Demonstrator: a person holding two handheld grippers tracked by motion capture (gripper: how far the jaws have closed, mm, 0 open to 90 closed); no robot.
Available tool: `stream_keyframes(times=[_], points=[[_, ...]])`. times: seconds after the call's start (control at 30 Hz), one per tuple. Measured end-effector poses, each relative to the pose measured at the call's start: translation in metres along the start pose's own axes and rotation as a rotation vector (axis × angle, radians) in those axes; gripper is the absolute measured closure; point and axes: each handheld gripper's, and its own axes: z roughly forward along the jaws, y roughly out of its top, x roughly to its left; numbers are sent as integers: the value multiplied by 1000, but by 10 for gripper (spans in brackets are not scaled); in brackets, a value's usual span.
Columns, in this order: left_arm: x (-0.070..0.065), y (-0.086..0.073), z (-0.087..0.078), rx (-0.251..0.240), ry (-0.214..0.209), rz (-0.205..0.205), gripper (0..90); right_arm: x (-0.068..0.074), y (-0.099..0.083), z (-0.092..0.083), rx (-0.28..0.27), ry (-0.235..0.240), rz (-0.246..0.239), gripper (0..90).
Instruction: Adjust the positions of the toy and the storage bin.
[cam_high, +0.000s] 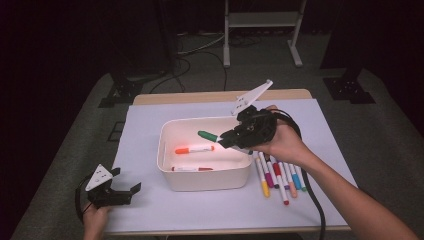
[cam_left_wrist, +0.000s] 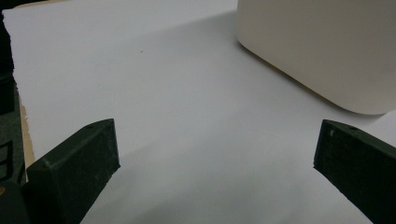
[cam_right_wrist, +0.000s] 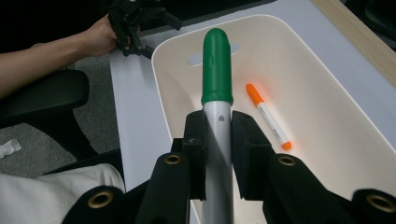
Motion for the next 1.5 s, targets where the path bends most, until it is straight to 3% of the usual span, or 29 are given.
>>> stream_keyframes(times=[0.47,1.13,1.5], points=[[0,0,0,0,-4,-6,0,1,14,34,19,75,-26,757],[0,0,0,0,-5,-5,0,-3,21,67,62,104,-39,757],[1,0,0,-1,-8,-9,0,-8,17,95,90,150,-46,757]])
